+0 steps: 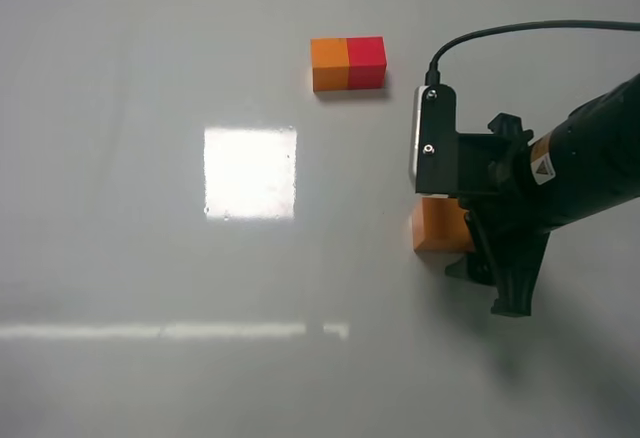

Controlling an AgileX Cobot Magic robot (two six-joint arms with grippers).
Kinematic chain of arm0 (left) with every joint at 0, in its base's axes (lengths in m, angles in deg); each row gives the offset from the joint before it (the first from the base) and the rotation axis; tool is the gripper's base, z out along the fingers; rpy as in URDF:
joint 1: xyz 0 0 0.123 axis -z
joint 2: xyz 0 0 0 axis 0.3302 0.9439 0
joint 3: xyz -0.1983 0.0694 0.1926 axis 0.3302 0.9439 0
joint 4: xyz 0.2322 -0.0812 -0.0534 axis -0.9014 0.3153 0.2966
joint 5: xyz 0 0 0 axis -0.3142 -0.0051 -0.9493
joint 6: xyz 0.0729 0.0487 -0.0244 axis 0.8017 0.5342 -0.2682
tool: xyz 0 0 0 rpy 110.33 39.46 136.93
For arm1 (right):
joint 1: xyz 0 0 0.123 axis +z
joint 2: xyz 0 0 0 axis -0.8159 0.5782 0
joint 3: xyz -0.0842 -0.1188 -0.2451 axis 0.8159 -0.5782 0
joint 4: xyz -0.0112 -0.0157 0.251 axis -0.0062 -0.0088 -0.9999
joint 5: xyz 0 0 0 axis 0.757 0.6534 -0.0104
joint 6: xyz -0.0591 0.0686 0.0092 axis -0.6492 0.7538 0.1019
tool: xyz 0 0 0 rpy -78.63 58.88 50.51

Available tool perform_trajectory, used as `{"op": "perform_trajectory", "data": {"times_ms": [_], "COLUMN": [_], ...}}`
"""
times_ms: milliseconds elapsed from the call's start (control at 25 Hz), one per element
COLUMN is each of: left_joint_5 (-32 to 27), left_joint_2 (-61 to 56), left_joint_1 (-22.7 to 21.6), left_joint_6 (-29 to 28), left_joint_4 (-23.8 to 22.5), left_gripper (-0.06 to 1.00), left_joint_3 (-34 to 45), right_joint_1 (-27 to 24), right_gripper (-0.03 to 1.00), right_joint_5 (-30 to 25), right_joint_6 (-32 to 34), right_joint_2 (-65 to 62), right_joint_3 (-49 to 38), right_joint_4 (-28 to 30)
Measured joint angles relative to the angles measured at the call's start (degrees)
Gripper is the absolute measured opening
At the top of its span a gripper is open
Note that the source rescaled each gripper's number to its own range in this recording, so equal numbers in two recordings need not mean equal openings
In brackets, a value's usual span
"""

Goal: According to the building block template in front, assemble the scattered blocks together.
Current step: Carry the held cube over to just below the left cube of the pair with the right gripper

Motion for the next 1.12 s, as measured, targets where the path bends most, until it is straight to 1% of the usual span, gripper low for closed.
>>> {"op": "perform_trajectory", "data": {"times_ms": [40, 120, 280, 320, 360, 800, 960, 1120], "left_joint_5": [0.00, 0.00, 0.00, 0.00, 0.00, 0.00, 0.00, 0.00], "left_joint_2": [0.00, 0.00, 0.00, 0.00, 0.00, 0.00, 0.00, 0.00], "left_joint_1": [0.00, 0.00, 0.00, 0.00, 0.00, 0.00, 0.00, 0.00], "left_joint_6": [0.00, 0.00, 0.00, 0.00, 0.00, 0.00, 0.00, 0.00], "left_joint_4": [0.00, -0.05, -0.05, -0.05, -0.05, -0.05, -0.05, -0.05], "left_gripper": [0.01, 0.01, 0.01, 0.01, 0.01, 0.01, 0.01, 0.01], "left_joint_3": [0.00, 0.00, 0.00, 0.00, 0.00, 0.00, 0.00, 0.00], "right_joint_1": [0.00, 0.00, 0.00, 0.00, 0.00, 0.05, -0.01, -0.01], "right_gripper": [0.59, 0.48, 0.12, 0.06, 0.04, 0.04, 0.03, 0.03], "right_joint_5": [-0.06, -0.30, -0.22, -0.22, -0.22, -0.58, -4.09, -7.64], "right_joint_6": [0.22, 0.92, 1.94, 2.09, 2.24, 2.11, 1.63, -0.01], "right_joint_2": [0.06, 0.11, 0.22, 0.29, 0.29, 0.41, 1.08, 1.18], "right_joint_3": [0.06, 0.11, 0.21, 0.23, 0.28, 0.56, 3.20, 8.40], "right_joint_4": [0.00, -0.24, -0.35, -0.35, -0.35, -0.35, -1.06, -5.26]}}
